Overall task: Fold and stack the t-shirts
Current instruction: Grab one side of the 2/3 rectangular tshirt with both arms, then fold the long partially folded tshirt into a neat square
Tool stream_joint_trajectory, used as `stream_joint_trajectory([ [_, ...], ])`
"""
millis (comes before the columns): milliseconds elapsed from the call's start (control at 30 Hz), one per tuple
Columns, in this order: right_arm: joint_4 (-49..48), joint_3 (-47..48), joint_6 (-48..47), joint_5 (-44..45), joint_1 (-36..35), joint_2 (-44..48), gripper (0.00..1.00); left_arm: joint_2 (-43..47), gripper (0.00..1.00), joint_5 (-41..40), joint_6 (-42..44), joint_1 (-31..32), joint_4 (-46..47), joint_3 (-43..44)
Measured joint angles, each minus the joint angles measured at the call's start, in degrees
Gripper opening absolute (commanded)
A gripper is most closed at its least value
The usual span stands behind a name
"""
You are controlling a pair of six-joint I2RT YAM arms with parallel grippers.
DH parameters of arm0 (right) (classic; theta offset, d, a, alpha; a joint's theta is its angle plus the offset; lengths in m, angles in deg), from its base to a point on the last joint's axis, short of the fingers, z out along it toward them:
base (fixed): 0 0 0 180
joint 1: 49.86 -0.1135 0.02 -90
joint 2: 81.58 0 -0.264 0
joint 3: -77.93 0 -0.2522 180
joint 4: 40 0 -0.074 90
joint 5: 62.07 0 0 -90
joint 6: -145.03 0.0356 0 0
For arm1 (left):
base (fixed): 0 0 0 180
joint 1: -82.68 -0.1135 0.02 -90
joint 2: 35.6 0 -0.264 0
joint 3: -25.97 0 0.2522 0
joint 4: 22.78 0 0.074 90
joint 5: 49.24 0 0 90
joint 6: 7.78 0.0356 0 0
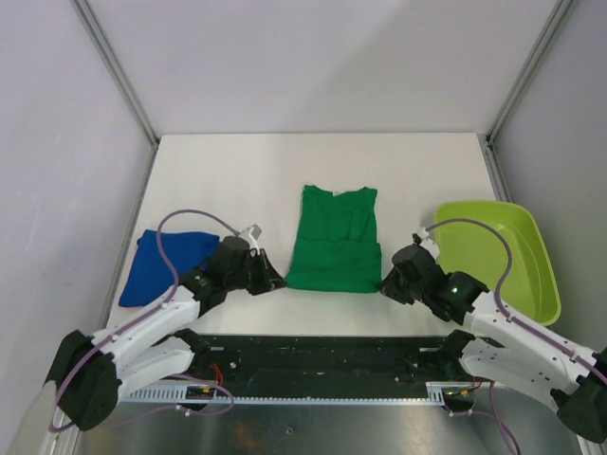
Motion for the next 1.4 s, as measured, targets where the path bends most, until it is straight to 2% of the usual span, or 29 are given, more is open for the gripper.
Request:
stream_joint_trajectory([
  [133, 3.23, 0.7, 0.52, 0.9, -0.55, 1.25, 0.0, 3.96, 0.0, -0.26, -0.28, 0.17, -2.21, 1.31],
  [233, 5.18, 4.31, -0.72, 2.16, 0.09, -1.86, 0.0, 1.73, 0.0, -1.29, 0.22, 0.24, -4.11, 6.4],
  [400, 4.61, 12.87, -6.12, 3.06, 7.02, -8.63, 0.0, -7.45, 0.0, -3.13, 2.47, -0.76, -5.18, 18.93],
  [500, 2.01, 17.07, -9.84, 1.46, 14.56, -12.96, 0.0, -14.67, 0.0, -3.43, 3.91, -2.32, -5.25, 27.08],
  [700, -3.32, 25.42, -16.13, -2.14, 22.51, -24.7, 0.0, -27.47, 0.0, -3.5, 5.75, -5.57, -5.11, 39.6],
  [1033, -10.38, 35.06, -21.46, -8.37, 29.7, -41.57, 0.0, -42.49, 0.0, -3.58, 6.01, -9.44, -5.14, 52.63],
  [1400, -14.84, 48.09, -23.34, -10.95, 31.95, -56.81, 0.0, -55.91, 0.0, -3.37, 7.23, -12.72, -5.2, 64.87],
])
